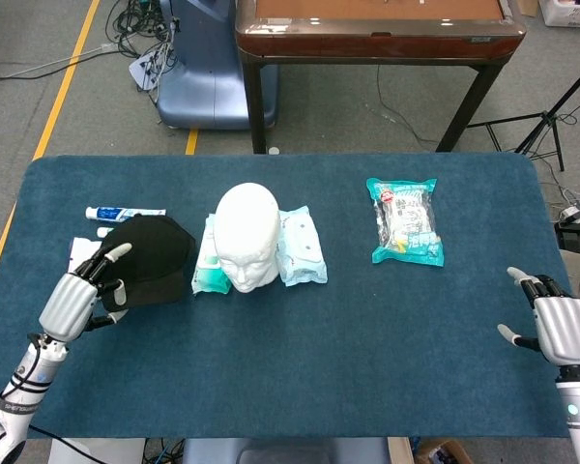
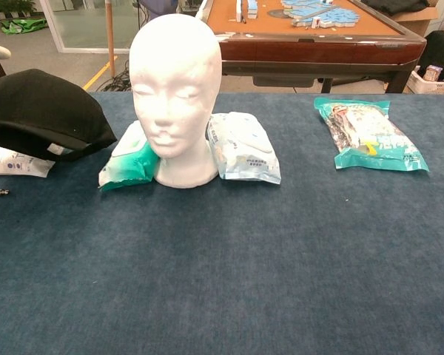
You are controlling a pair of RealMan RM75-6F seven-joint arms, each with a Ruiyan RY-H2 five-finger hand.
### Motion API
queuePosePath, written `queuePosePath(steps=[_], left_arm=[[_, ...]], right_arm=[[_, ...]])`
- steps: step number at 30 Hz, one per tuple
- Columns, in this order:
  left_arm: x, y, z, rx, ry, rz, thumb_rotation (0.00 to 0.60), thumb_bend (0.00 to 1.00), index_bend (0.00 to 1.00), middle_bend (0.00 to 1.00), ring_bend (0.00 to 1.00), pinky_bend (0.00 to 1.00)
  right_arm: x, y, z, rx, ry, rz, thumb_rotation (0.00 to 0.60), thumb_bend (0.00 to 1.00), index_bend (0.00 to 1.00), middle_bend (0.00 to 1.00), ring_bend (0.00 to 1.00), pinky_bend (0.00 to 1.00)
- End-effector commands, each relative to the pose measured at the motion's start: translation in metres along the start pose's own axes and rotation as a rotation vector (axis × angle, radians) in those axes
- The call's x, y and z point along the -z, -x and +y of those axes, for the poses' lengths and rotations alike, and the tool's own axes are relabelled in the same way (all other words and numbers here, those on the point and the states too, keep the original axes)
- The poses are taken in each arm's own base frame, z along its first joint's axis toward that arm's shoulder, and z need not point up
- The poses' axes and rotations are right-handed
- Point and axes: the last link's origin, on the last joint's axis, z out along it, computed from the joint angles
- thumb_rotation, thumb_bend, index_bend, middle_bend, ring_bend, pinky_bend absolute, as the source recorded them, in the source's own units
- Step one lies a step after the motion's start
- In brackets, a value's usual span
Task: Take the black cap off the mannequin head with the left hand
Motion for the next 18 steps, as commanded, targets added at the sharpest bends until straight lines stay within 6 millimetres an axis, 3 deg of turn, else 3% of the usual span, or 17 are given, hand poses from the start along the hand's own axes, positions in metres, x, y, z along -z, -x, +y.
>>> queuePosePath(steps=[1,10,13,18], left_arm=[[0.012,0.002,0.003,-0.034,0.002,-0.042,0.600,0.28,0.68,0.11,0.06,0.26],[0.032,0.004,0.001,-0.164,-0.067,-0.217,0.600,0.28,0.61,0.10,0.02,0.20],[0.038,0.002,-0.001,-0.219,-0.107,-0.284,0.600,0.28,0.47,0.08,0.00,0.18],[0.048,-0.008,0.003,-0.287,-0.158,-0.361,0.600,0.28,0.08,0.02,0.00,0.15]], right_arm=[[0.000,0.000,0.000,0.000,-0.001,0.001,0.600,0.13,0.20,0.33,0.23,0.50],[0.000,0.000,0.000,0.000,-0.001,0.000,0.600,0.13,0.20,0.33,0.23,0.50],[0.000,0.000,0.000,-0.001,0.001,0.001,0.600,0.13,0.20,0.33,0.23,0.50],[0.000,-0.001,0.001,-0.003,0.001,0.003,0.600,0.13,0.20,0.33,0.23,0.50]])
